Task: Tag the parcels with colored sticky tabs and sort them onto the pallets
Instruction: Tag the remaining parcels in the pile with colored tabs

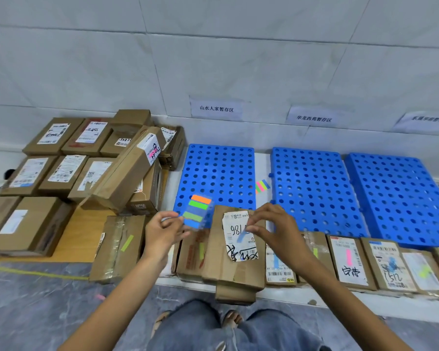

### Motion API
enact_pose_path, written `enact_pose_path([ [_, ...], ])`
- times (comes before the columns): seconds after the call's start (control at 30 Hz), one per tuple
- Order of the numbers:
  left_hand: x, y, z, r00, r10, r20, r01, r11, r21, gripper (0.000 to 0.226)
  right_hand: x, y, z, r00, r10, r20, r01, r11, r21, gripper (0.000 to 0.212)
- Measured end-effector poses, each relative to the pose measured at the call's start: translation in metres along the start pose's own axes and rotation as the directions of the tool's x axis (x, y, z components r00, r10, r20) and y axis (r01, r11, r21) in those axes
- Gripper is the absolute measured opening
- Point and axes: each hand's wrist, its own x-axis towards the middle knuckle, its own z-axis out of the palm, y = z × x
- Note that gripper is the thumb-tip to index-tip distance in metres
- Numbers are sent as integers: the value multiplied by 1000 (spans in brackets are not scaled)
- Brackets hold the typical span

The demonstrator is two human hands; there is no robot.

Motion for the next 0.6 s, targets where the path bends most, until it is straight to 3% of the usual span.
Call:
enact_pose_path([
  [0.1, 24, -31, -26, 996, 8, -89, 12, 976, 218, 16, 22, 35, 14, 978, 197, 76, -185, 973, -136, 15],
  [0.17, 34, -57, -33, 997, -21, -68, 44, 938, 344, 19, 31, 59, 37, 962, 248, 115, -216, 947, -239, 16],
  [0.3, 43, -81, -29, 999, -35, 42, 2, 792, 610, 14, 27, 80, 70, 993, 116, -34, -121, 928, -353, 10],
  [0.33, 44, -79, -29, 996, -14, 89, -56, 673, 737, 8, 25, 82, 72, 995, 50, -83, -79, 913, -400, 16],
  [0.37, 43, -74, -29, 990, 6, 138, -123, 491, 862, 5, 25, 86, 74, 993, 11, -114, -60, 895, -442, 26],
  [0.4, 44, -70, -29, 982, 46, 185, -191, 284, 940, 12, 24, 88, 73, 992, 40, -121, -91, 884, -458, 40],
  [0.43, 44, -66, -28, 965, 106, 241, -256, 157, 954, 19, 23, 91, 73, 989, 107, -105, -143, 883, -447, 57],
  [0.47, 44, -63, -23, 945, 149, 290, -310, 135, 941, 26, 20, 93, 73, 981, 177, -79, -194, 887, -418, 74],
  [0.5, 41, -59, -17, 930, 163, 331, -359, 192, 914, 32, 17, 95, 73, 973, 225, -54, -229, 897, -378, 88],
  [0.57, 29, -53, 1, 924, 18, 383, -341, 497, 798, 41, 9, 96, 77, 962, 272, 18, -260, 937, -231, 102],
  [0.6, 20, -54, 13, 899, -97, 427, -291, 596, 749, 44, 6, 97, 78, 959, 280, 49, -272, 953, -137, 104],
])
